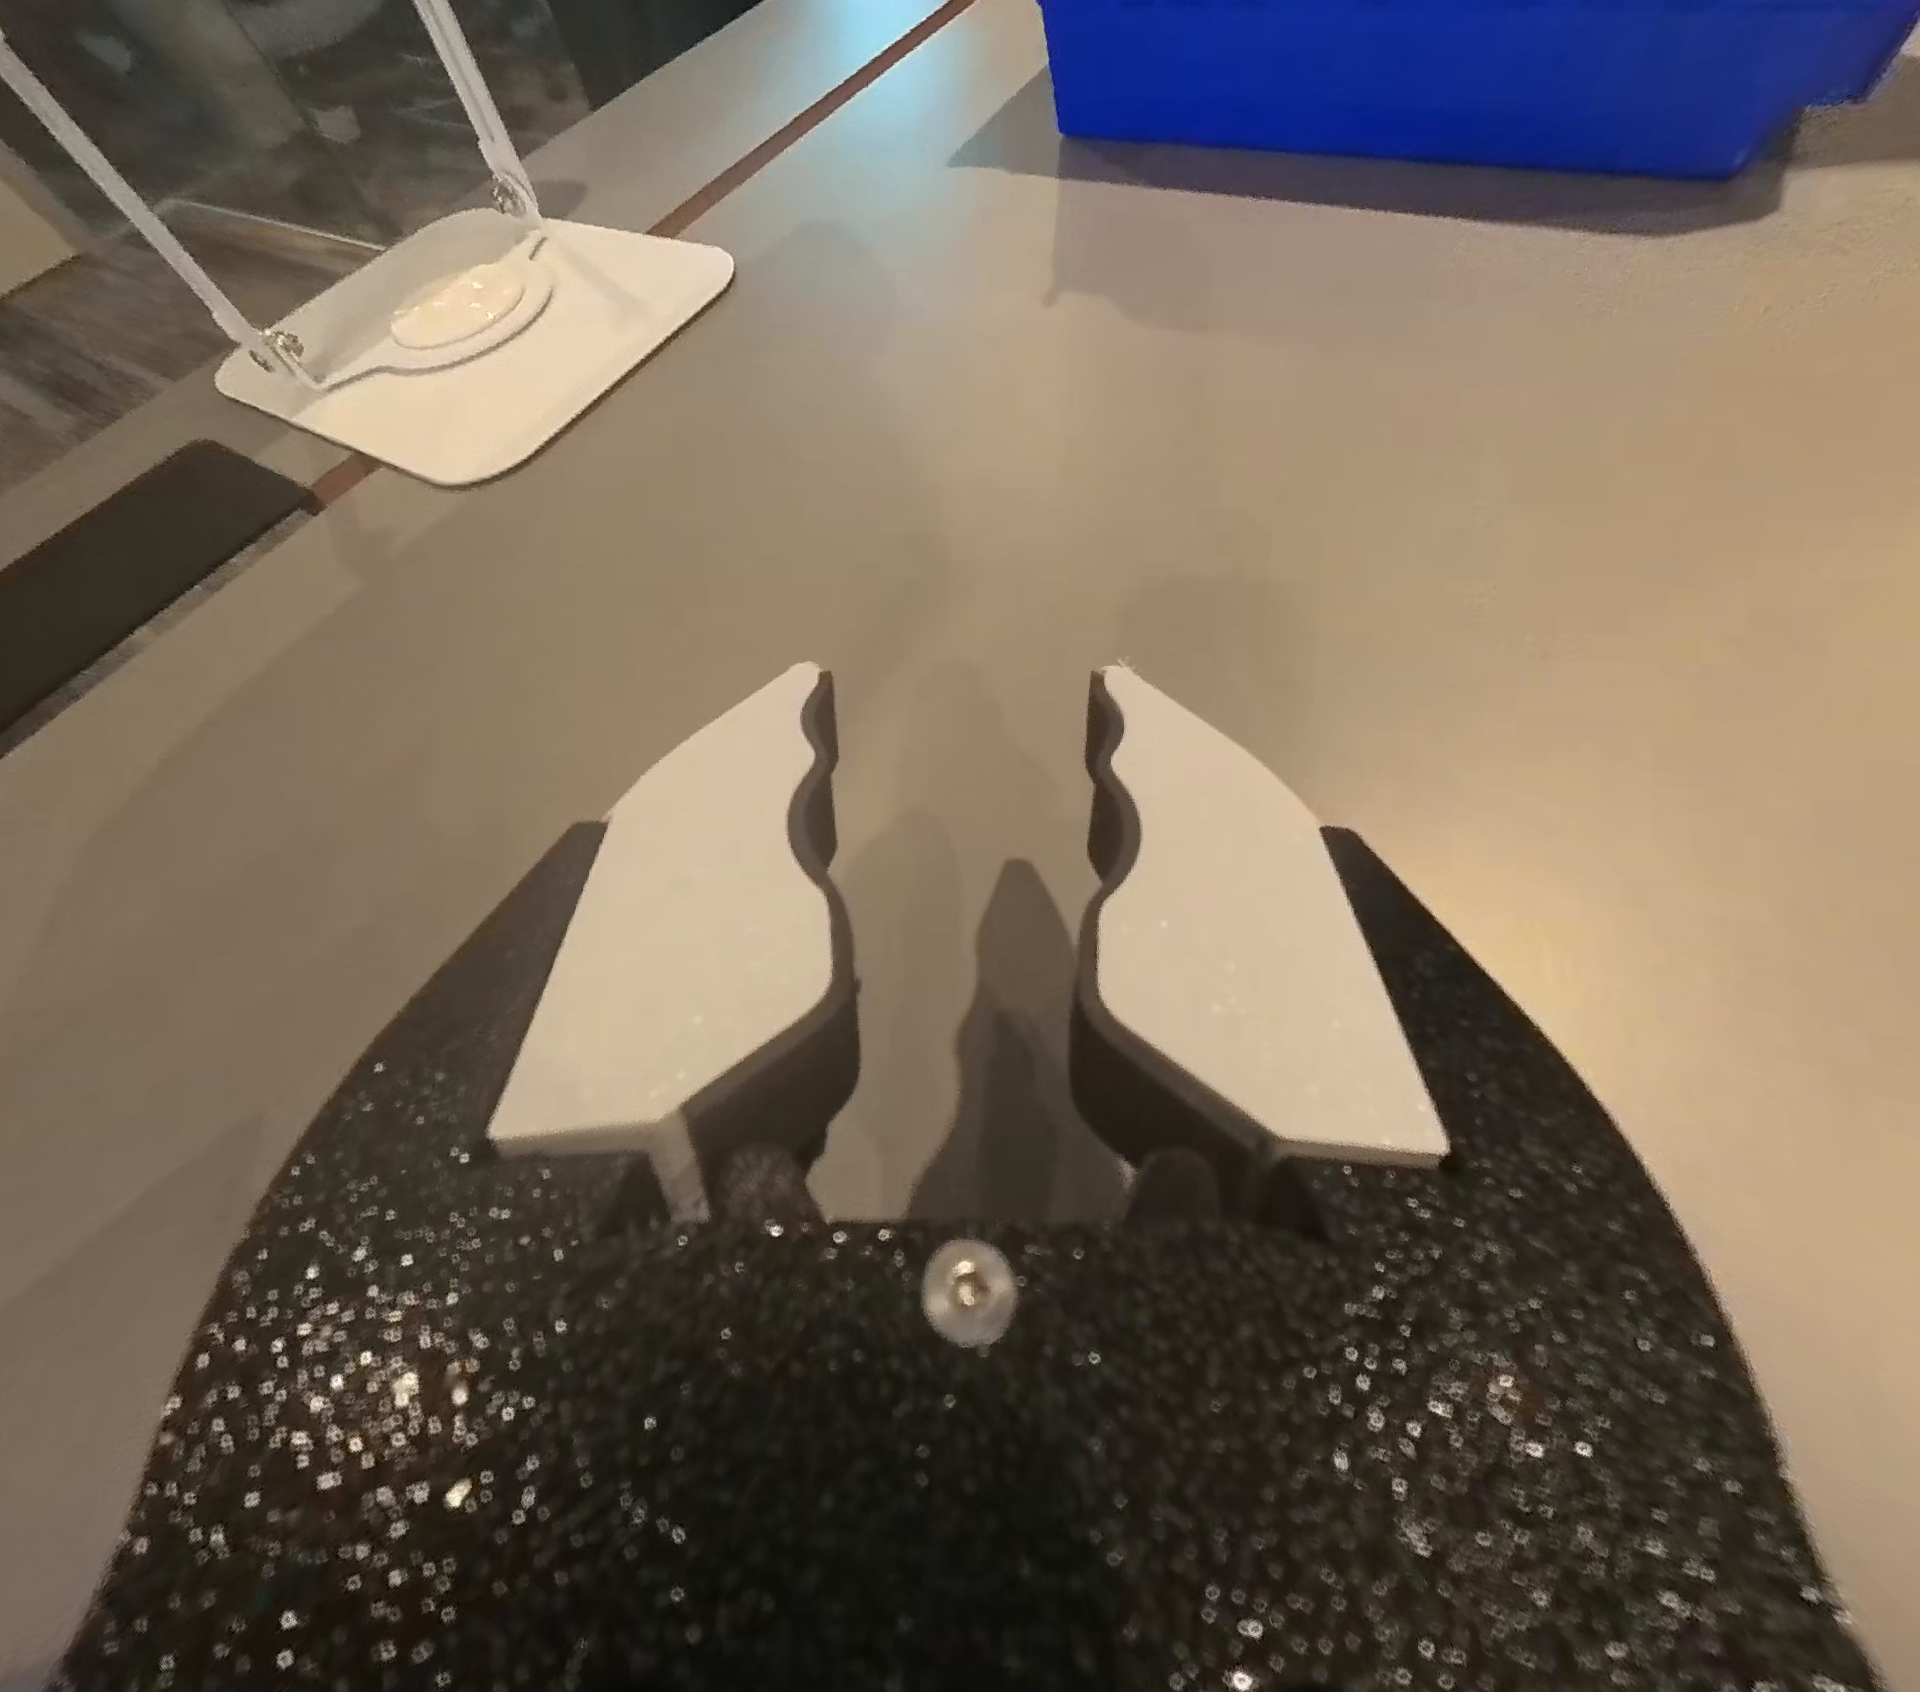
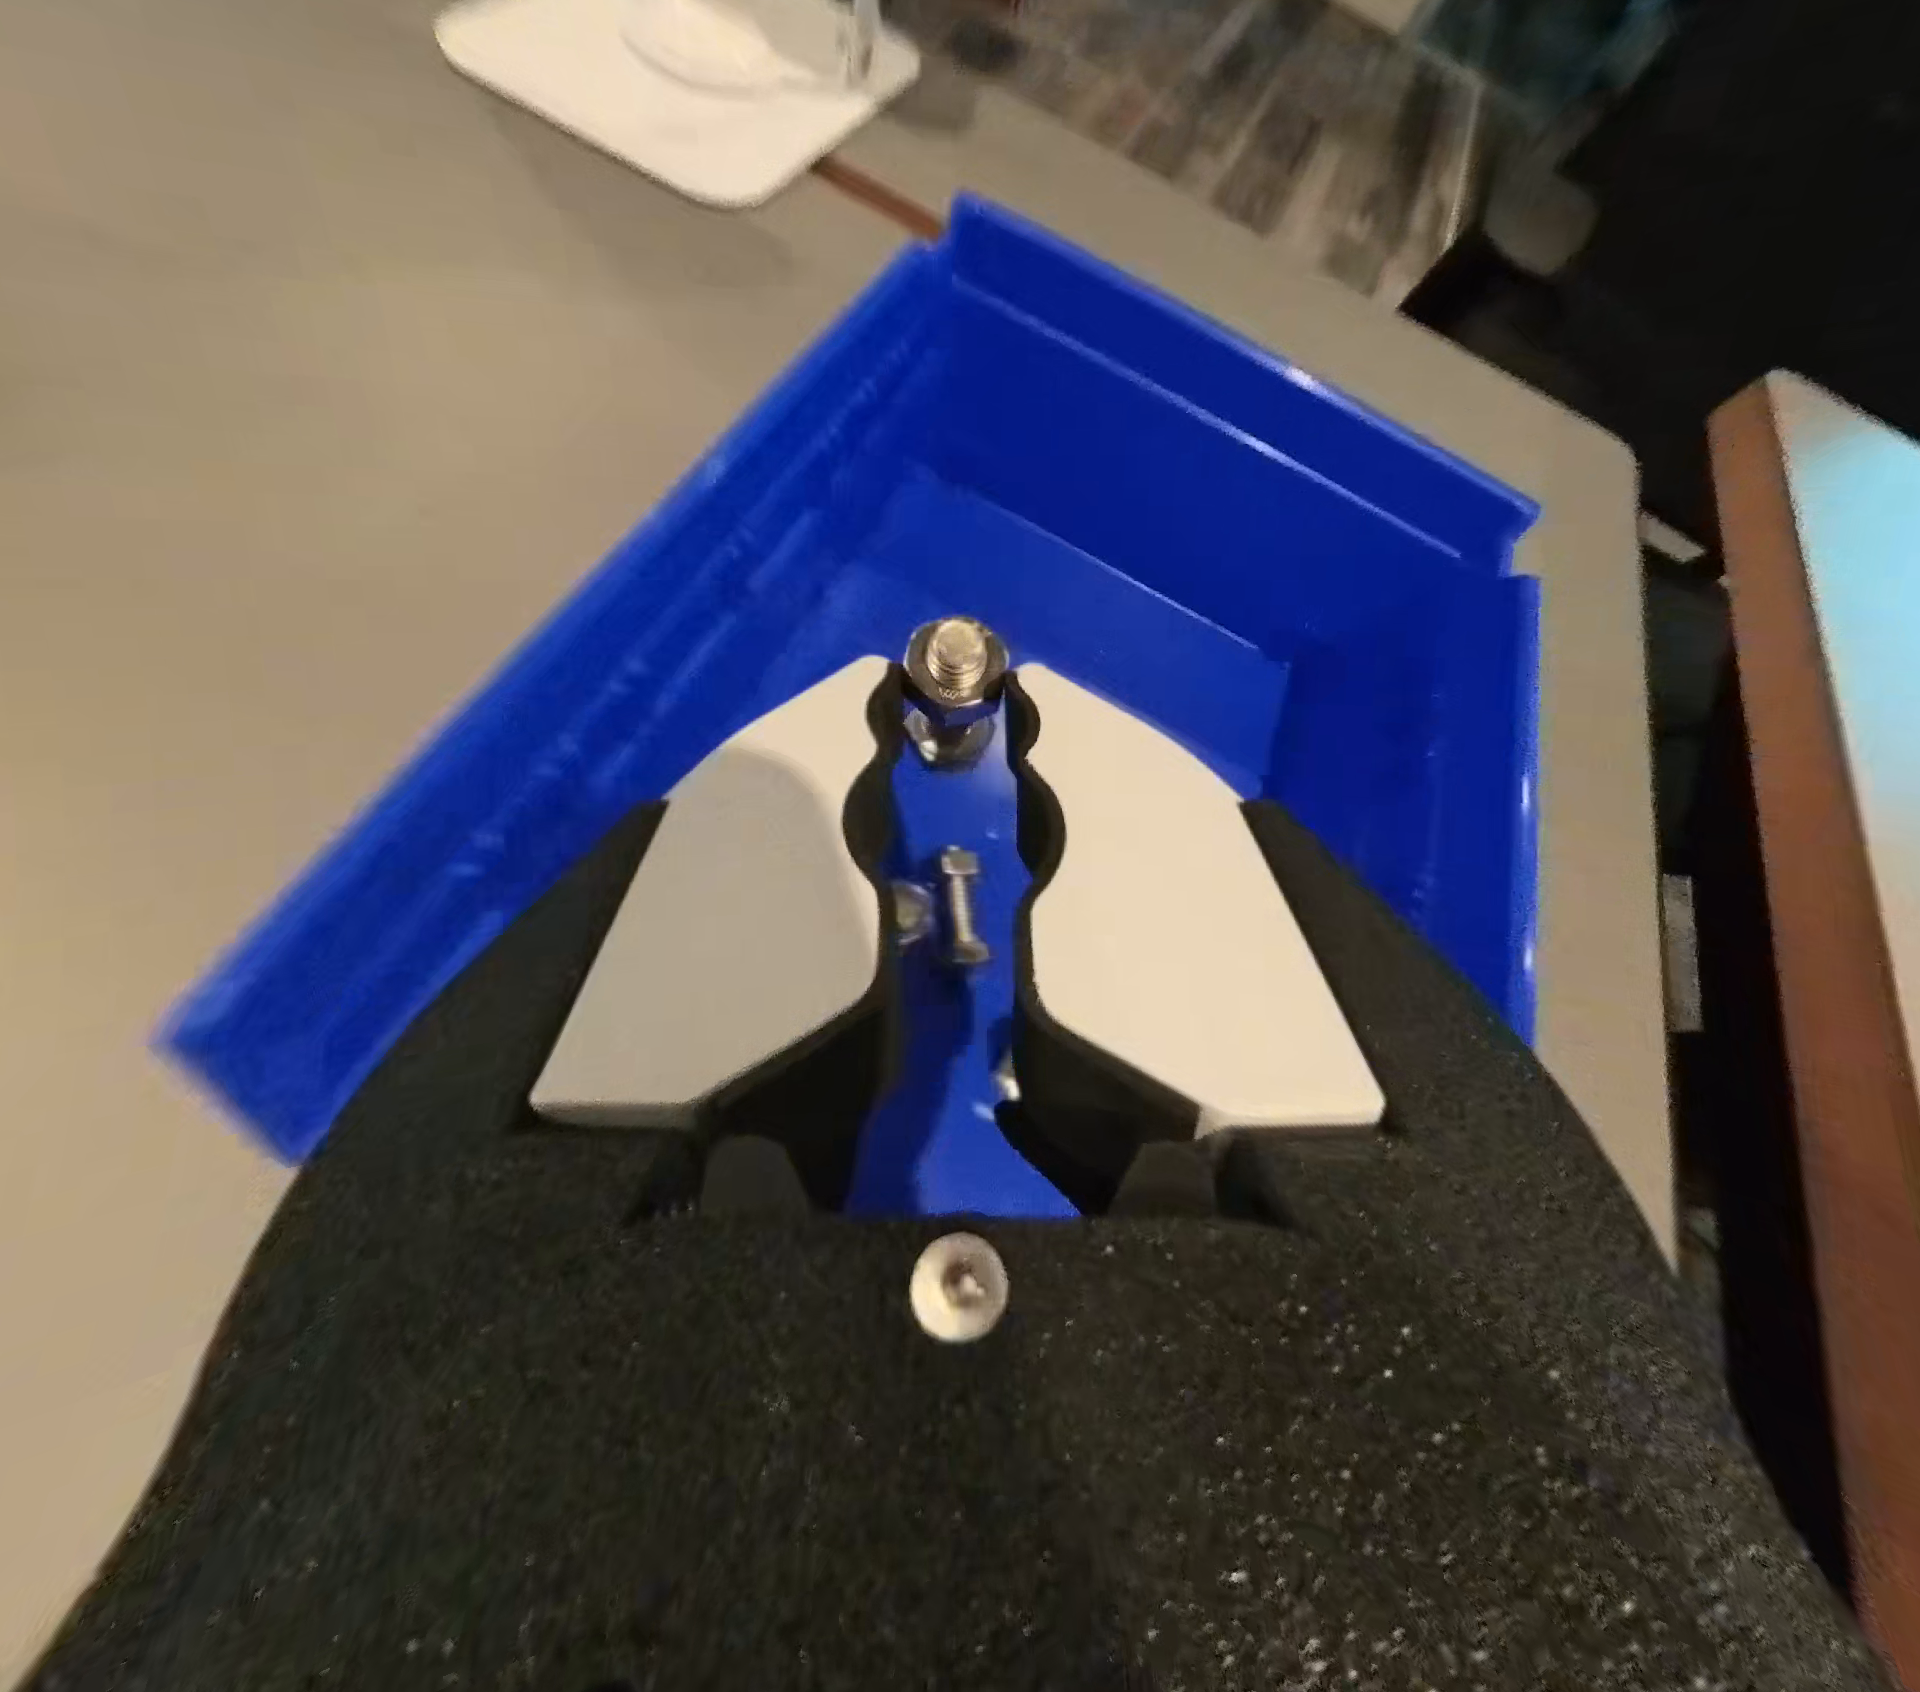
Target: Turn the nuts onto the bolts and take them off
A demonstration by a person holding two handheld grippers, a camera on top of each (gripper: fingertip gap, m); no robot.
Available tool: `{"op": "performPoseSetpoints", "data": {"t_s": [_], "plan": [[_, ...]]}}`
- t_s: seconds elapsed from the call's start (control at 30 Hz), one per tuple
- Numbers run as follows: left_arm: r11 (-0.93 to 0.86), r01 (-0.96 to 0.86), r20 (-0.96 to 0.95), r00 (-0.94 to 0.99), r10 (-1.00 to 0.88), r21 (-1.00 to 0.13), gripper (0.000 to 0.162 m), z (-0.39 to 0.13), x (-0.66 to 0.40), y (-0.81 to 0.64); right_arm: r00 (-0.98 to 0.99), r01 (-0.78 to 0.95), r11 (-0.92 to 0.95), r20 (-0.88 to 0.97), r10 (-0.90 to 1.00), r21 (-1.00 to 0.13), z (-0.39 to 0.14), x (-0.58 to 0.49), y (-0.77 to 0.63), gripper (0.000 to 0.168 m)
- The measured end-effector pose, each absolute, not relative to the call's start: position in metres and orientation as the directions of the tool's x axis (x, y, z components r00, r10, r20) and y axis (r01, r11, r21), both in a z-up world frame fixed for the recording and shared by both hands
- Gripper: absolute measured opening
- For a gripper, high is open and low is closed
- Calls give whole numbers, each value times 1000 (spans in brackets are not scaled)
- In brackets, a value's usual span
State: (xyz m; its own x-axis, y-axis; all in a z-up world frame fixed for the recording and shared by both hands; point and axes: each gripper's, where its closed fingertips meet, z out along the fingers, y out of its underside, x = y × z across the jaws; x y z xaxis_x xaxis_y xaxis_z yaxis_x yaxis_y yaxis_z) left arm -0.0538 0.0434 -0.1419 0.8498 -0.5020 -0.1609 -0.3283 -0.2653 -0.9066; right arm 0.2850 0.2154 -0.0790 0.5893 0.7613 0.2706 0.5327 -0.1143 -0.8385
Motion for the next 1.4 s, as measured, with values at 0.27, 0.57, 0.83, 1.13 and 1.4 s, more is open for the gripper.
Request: {"op": "performPoseSetpoints", "data": {"t_s": [0.27,0.57,0.83,1.13,1.4], "plan": [[-264,-360,-185,837,-515,-895,44,-148,-49,44,491,654,-231,172,854,-721,-142,273,272,18],[-258,-387,-208,826,-524,-885,46,-153,-49,44,497,694,-276,165,852,-665,-172,274,282,19],[-253,-345,-172,835,-522,-904,46,-150,-51,44,537,651,-305,137,833,-695,-166,274,282,29],[-219,-212,-77,862,-501,-953,49,-134,-53,45,654,355,-99,171,737,-930,-42,251,229,32],[-159,-231,-148,900,-411,-960,48,-115,-53,32,573,270,151,285,769,-951,-25,170,82,32]]}}
